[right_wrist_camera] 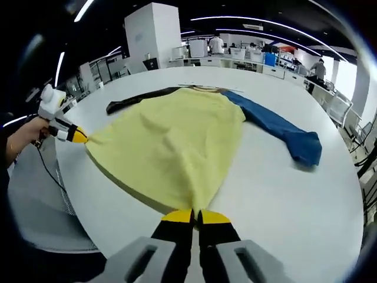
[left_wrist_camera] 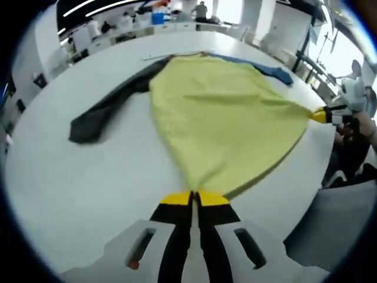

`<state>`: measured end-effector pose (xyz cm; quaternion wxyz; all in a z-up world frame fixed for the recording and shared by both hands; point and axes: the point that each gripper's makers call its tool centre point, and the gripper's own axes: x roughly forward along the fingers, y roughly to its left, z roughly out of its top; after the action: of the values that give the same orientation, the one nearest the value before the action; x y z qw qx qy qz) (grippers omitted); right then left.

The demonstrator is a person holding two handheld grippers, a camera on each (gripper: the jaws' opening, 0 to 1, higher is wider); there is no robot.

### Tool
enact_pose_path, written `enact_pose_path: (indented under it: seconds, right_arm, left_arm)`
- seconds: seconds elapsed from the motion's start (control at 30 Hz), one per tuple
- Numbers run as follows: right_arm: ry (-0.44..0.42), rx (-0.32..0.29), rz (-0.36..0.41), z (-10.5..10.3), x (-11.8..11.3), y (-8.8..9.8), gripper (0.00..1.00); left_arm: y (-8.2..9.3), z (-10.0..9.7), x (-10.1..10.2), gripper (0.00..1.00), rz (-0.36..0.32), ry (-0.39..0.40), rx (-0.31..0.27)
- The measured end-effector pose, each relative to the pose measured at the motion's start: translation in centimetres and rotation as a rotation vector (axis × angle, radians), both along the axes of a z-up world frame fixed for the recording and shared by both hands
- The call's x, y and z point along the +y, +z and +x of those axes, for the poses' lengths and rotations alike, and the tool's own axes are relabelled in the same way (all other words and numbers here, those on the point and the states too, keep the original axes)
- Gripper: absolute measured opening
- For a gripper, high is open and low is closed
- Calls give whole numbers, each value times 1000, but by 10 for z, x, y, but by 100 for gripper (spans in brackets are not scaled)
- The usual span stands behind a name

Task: Fold the garment on the visible template until the final outline fits inside the template.

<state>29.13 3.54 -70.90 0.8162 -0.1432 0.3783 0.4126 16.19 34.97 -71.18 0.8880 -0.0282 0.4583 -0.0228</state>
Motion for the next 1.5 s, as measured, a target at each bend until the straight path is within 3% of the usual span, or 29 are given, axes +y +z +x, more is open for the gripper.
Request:
enact_pose_path:
  seconds: [0.33, 0.7, 0.97, 1.23, 1.5]
  right_arm:
    - [1, 17, -19, -7, -6, -7, 0]
    - [19, 32, -37, -13, -7, -14, 0]
    - [-46, 118, -3, -15, -16, -7, 9]
    - [-124, 120, 20, -5, -25, 4, 11]
    - [-139, 111, -11, 1, -20, -7, 10]
  left_arm:
    - [-6, -9, -7, 0, 15, -20, 25]
    - [-10, -15, -7, 0, -8, 14, 34]
    - [-8, -19, 5, 0, 41, 31, 44]
    - [-1, -20, 4, 8, -23, 74, 0]
    - [-3, -16, 3, 13, -51, 112, -12]
